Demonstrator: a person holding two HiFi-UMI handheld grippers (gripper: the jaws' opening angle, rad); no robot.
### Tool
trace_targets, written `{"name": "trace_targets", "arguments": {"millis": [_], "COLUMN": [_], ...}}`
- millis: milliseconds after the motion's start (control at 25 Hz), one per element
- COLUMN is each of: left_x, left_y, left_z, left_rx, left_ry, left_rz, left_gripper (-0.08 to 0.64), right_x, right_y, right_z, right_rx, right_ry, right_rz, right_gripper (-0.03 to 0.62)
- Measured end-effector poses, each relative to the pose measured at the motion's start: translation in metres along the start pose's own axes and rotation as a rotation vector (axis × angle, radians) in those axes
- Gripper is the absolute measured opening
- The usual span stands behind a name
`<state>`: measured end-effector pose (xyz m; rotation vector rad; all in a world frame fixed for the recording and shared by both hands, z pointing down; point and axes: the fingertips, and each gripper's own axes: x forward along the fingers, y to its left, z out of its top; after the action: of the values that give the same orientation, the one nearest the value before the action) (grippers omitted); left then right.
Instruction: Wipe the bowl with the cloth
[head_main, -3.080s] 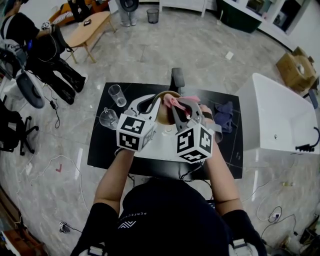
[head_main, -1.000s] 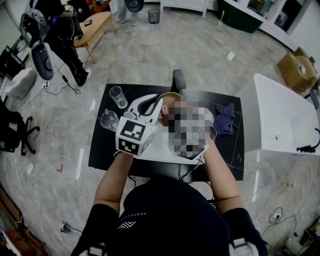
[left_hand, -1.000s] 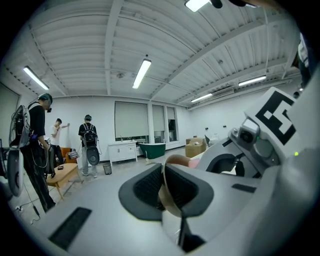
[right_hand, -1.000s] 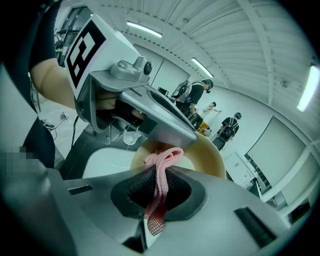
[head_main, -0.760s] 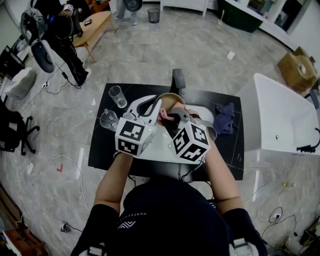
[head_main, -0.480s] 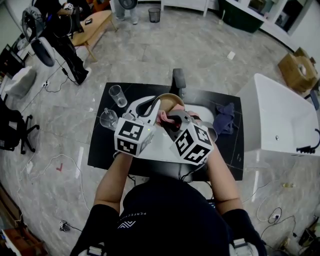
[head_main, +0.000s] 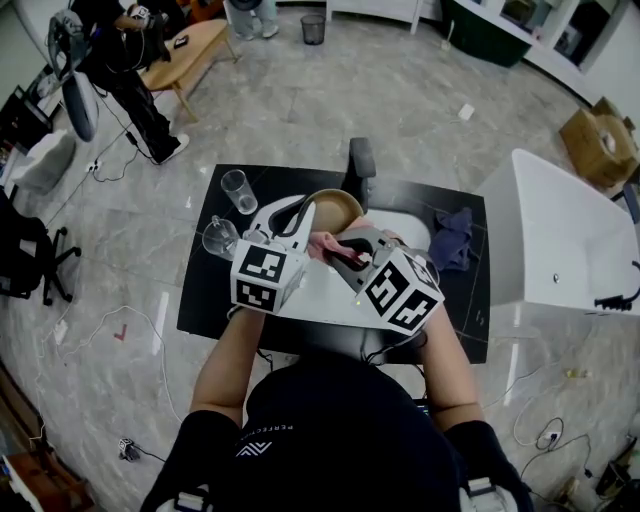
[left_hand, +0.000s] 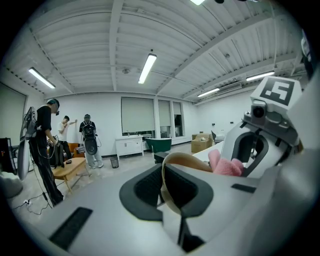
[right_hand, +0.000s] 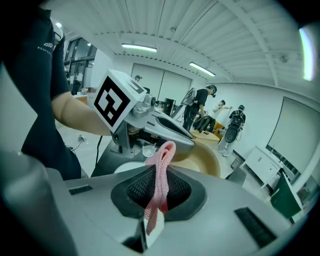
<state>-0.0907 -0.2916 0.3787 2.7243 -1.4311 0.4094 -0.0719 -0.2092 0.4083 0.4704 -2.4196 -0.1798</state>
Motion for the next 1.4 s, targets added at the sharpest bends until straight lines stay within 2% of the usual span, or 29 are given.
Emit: {"name": "trace_targets", "arguments": {"millis": [360, 800, 1080, 1400], "left_x": [-0.012, -0.033, -0.040, -0.046], "left_y": [0.016, 0.020, 0.019, 0.018], "left_z": [-0.009, -0.008, -0.014, -0.010], "left_rx": [-0.032, -0.088, -0.109, -0.118], "left_ry": [-0.002, -0.026, -0.023, -0.054], "left_rz": [0.049, 0.086, 0.096, 0.104], "left_gripper": [0.018, 0.020, 0.020, 0.020], "right_x": [-0.022, -0.059, -0.073, -0.083], "right_y": [-0.013, -0.043, -0.057, -0.070], "right_z": [0.015, 0.032, 0.030, 0.021], "right_rx": [0.042, 0.100, 0.166, 0.312], "right_ry": [-0.076, -0.202, -0.278, -0.377], "right_rz": [-0.062, -0.232, -0.321, -0.401], "right_gripper": [0.049, 0.049, 0.049, 0.049]}}
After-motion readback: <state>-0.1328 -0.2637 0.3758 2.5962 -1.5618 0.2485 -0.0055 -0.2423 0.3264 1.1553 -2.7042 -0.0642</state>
